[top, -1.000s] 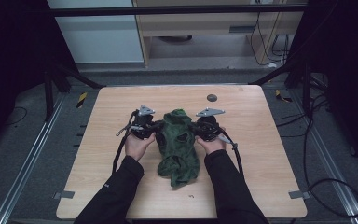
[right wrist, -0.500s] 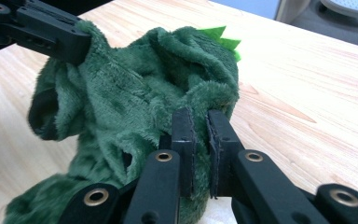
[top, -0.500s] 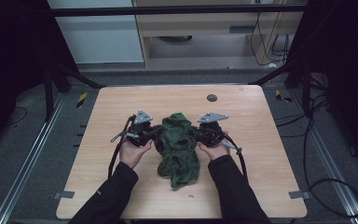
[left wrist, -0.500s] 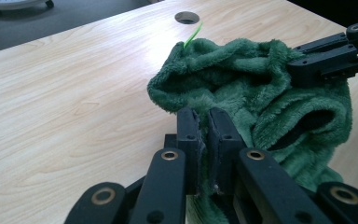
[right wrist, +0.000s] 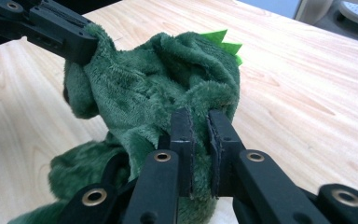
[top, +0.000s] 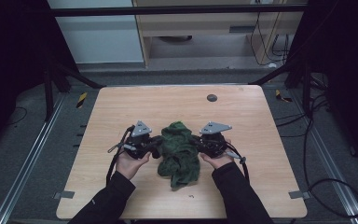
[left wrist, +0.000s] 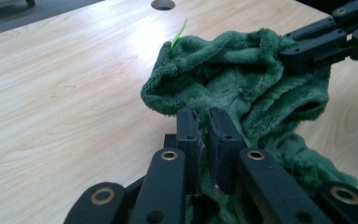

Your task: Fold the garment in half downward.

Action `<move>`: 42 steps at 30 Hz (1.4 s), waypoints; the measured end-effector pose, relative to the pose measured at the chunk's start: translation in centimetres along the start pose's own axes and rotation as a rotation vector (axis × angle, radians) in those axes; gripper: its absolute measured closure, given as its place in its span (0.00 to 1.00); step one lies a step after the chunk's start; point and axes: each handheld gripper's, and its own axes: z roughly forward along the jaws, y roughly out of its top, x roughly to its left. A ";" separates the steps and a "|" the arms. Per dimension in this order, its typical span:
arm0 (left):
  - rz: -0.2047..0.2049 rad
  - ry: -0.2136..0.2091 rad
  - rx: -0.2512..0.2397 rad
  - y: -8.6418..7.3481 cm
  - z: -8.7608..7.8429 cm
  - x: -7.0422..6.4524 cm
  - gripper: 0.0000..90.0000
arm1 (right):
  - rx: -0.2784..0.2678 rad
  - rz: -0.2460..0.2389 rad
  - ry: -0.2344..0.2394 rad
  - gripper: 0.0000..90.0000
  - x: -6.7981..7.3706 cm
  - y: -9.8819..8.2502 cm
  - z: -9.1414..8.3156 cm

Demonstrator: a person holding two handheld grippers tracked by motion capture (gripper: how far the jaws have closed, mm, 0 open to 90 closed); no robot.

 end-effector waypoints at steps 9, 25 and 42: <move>0.010 -0.038 0.028 -1.8 -0.5 -1.5 0.93 | 0.014 -0.025 0.036 0.91 1.4 -1.5 -1.0; 0.007 -0.103 0.109 -4.9 -0.1 -3.3 0.93 | 0.072 0.016 0.083 0.89 2.5 -5.5 -1.6; 0.014 -0.117 0.190 -7.1 0.3 -4.5 0.91 | 0.139 0.056 0.080 0.86 3.1 -7.5 -1.4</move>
